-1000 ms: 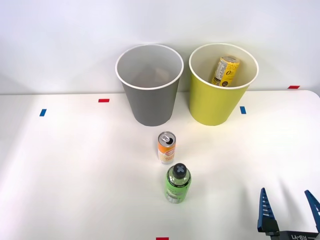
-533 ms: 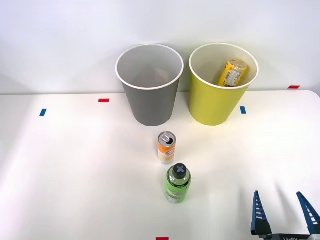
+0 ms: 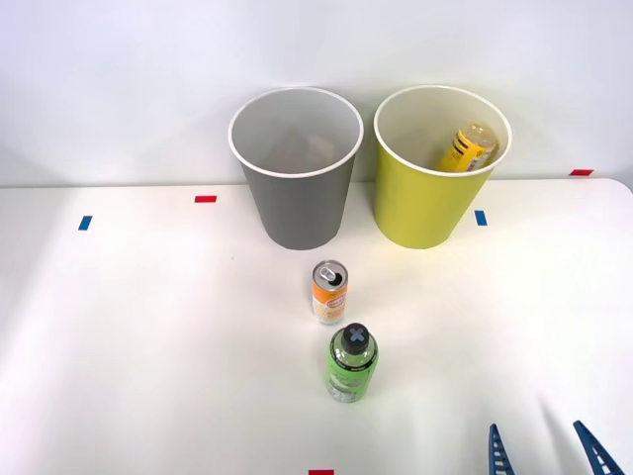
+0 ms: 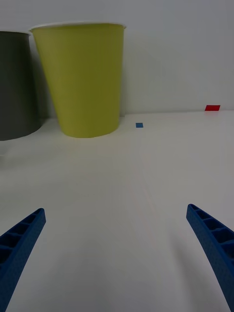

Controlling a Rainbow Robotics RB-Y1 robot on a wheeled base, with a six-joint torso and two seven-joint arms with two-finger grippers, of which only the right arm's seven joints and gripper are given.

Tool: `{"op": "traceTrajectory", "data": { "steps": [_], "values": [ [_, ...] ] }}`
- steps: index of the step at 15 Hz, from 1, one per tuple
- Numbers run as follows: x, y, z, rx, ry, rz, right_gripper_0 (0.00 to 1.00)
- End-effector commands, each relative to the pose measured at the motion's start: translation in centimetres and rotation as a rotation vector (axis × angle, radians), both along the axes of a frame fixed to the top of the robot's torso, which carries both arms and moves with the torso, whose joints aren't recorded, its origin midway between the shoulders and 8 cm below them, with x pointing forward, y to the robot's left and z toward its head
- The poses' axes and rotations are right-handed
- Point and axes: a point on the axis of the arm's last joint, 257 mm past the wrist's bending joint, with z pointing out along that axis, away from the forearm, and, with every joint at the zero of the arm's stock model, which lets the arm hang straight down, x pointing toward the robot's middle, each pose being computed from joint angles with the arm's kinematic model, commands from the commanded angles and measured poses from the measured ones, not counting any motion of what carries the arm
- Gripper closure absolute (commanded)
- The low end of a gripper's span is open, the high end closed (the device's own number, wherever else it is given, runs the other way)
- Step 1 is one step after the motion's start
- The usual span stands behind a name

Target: Put cans in the gray bin, plastic bottles in the light green bin

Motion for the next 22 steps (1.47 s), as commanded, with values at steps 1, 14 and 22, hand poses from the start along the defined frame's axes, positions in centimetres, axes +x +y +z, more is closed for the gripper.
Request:
{"op": "traceTrajectory", "data": {
  "steps": [1,14,22],
  "values": [
    [-1.5,0.3,-0.8,0.009,0.034,0.004,0.0],
    [-3.1,0.9,-0.6,0.009,0.033,0.01,0.0],
    [-3.1,0.9,-0.6,0.009,0.033,0.01,0.0]
  ]
}}
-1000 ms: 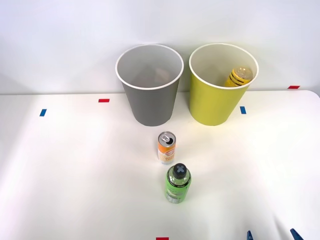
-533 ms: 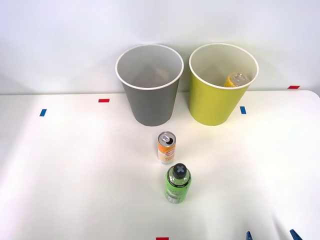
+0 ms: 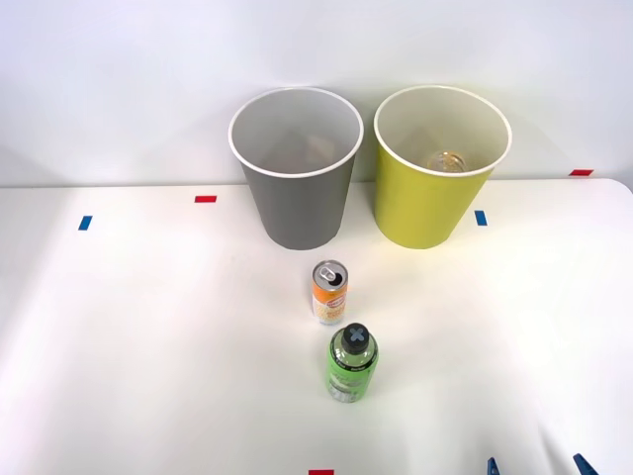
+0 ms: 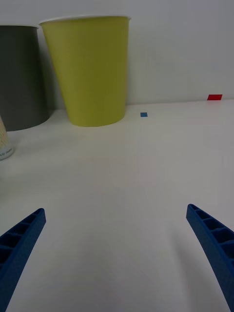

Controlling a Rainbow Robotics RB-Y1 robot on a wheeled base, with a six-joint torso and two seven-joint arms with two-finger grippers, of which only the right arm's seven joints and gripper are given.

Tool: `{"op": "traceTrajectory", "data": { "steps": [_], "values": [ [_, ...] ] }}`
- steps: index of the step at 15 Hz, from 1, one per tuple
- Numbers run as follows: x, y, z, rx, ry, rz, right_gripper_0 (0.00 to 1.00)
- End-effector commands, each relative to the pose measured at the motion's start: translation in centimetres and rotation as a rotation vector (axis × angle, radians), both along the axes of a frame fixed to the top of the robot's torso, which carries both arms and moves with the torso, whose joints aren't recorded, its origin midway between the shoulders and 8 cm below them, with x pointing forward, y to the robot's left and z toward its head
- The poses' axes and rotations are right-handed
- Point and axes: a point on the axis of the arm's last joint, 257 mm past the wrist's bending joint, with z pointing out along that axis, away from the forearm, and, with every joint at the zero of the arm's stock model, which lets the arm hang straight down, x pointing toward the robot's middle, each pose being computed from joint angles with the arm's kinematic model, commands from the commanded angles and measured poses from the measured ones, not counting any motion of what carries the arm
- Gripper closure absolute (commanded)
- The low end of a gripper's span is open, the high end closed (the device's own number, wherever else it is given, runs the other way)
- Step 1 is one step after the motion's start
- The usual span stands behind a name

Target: Put cans in the gray bin, plastic bottles in the light green bin

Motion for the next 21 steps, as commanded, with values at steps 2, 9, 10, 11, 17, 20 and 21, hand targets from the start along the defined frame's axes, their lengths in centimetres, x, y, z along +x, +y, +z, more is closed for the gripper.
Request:
{"op": "traceTrajectory", "data": {
  "steps": [2,9,10,11,17,20,21],
  "values": [
    [0.01,0.0,0.01,0.0,0.0,0.0,0.0],
    [0.01,0.0,0.01,0.0,0.0,0.0,0.0],
    [0.01,0.0,0.01,0.0,0.0,0.0,0.0],
    [0.01,0.0,0.01,0.0,0.0,0.0,0.0],
    [0.01,0.0,0.01,0.0,0.0,0.0,0.0],
    [0.01,0.0,0.01,0.0,0.0,0.0,0.0],
    [0.01,0.0,0.01,0.0,0.0,0.0,0.0]
  ]
}}
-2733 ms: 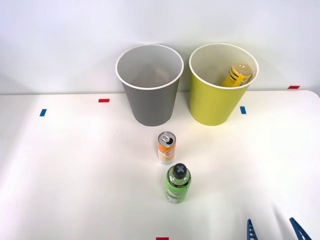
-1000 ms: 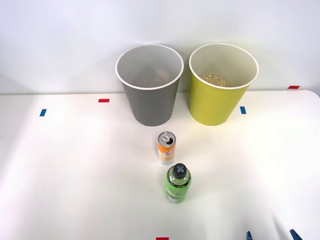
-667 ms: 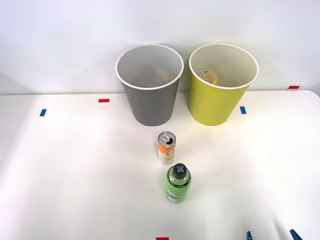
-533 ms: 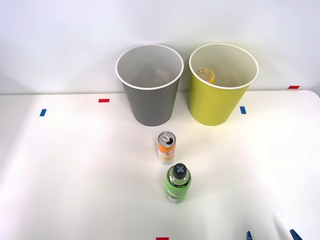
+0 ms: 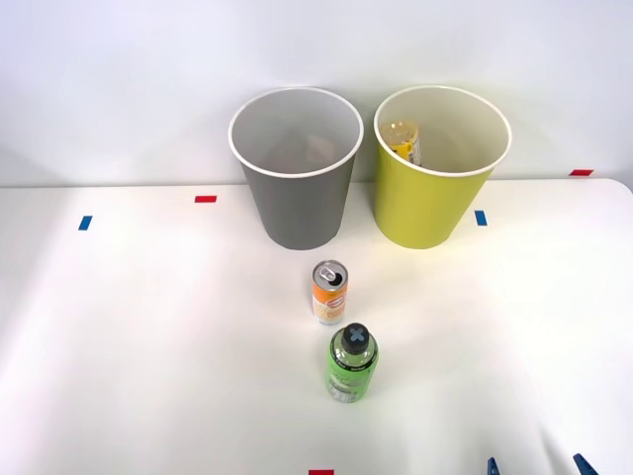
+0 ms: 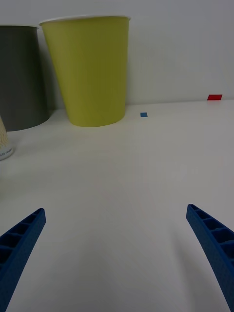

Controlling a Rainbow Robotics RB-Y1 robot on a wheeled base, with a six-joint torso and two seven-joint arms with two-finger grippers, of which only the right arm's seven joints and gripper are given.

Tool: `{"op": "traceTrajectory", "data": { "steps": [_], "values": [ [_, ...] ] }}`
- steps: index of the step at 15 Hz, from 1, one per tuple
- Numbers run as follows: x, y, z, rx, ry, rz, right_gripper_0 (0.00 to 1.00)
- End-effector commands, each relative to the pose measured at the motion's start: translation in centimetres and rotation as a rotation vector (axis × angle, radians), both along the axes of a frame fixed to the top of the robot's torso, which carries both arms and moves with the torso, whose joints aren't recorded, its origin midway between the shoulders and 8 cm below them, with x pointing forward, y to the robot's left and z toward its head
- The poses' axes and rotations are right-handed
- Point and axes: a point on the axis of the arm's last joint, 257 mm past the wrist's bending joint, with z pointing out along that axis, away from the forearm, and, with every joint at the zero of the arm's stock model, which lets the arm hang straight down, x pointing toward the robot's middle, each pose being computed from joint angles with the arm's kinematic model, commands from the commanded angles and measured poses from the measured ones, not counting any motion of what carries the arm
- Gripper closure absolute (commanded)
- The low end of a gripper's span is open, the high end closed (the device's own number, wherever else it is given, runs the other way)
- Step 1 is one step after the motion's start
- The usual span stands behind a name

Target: Put cans in the gray bin, plastic bottles in the light green bin

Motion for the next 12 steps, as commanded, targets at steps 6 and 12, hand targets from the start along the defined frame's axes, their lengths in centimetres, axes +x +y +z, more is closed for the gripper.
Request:
{"op": "traceTrajectory", "data": {
  "steps": [6,12],
  "values": [
    [0.0,0.0,0.0,0.0,0.0,0.0,0.0],
    [0.0,0.0,0.0,0.0,0.0,0.0,0.0]
  ]
}}
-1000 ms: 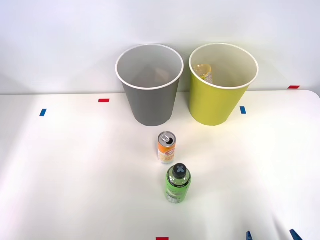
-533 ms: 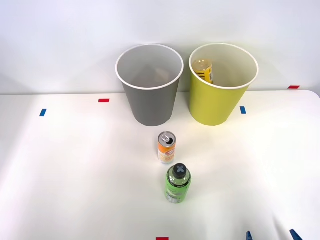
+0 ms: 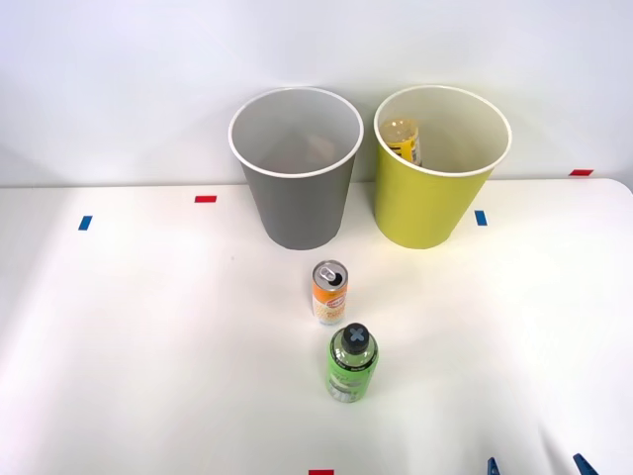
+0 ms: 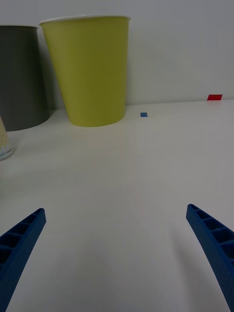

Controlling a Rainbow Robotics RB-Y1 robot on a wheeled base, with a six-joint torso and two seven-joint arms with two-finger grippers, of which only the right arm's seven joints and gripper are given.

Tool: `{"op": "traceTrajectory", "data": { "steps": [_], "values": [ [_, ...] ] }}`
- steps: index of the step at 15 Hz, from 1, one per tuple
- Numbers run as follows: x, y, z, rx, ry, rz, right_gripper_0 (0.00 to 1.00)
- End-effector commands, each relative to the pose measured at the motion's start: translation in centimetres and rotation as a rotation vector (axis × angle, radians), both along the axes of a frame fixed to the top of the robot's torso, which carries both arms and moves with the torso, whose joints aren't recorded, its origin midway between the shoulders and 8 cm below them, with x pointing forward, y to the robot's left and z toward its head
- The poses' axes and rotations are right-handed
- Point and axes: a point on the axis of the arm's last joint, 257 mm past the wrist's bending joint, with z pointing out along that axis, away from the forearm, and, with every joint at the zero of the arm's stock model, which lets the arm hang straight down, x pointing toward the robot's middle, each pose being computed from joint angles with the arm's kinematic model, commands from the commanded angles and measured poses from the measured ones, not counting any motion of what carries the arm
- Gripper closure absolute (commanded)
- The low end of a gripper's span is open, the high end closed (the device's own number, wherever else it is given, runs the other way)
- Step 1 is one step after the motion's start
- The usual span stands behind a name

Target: Put cans in the gray bin, plastic bottles in the light green bin

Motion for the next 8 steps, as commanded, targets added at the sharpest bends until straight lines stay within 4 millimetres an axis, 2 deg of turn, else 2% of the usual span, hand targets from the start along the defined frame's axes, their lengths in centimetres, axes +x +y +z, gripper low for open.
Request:
{"op": "traceTrajectory", "data": {
  "steps": [1,8],
  "values": [
    [0.0,0.0,0.0,0.0,0.0,0.0,0.0],
    [0.0,0.0,0.0,0.0,0.0,0.0,0.0]
  ]
}}
